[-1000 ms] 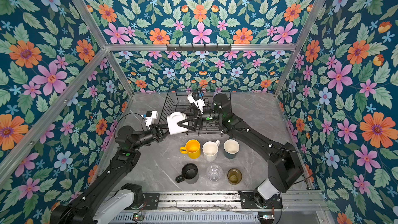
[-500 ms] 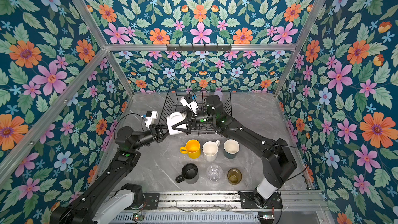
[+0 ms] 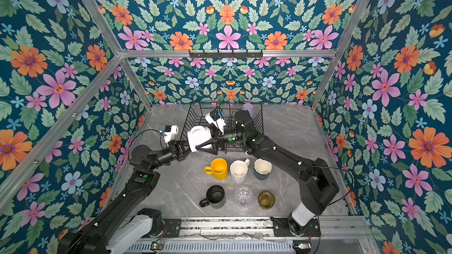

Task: Load the cups into the dish rack
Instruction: 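Grasp the white mug base with the right gripper and open the left gripper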

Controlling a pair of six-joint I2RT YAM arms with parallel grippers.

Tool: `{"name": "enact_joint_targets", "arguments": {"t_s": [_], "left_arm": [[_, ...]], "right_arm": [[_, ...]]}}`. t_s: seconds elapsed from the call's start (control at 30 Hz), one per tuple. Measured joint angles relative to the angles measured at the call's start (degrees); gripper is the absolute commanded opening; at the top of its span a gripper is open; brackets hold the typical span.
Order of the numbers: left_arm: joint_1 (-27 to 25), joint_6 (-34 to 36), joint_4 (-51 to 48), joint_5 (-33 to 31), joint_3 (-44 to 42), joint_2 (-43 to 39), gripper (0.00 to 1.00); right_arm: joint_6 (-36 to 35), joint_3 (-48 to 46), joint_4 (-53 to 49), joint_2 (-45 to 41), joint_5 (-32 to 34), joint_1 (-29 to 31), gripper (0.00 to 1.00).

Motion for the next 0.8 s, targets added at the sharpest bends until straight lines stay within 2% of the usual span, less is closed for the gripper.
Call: {"name": "enact_joint_targets", "arguments": {"t_s": [0.5,0.67,0.8], "left_arm": [[0.0,-0.98,0.92,0.22,-0.46,0.13,0.0],[0.0,-1.53,1.36,0.81,-0.37,0.09,0.0],[0.02,-1.95,1.9,1.05,-0.26,0.09,0.0]], "right_arm": [[0.02,0.87,1.4,0.26,0.98,0.28,0.92],[0.0,1.14,1.18,0.28,0.04,0.39,0.81],[-0.04,1.7,0.46,0.28,-0.42,0.42,0.63]]}}
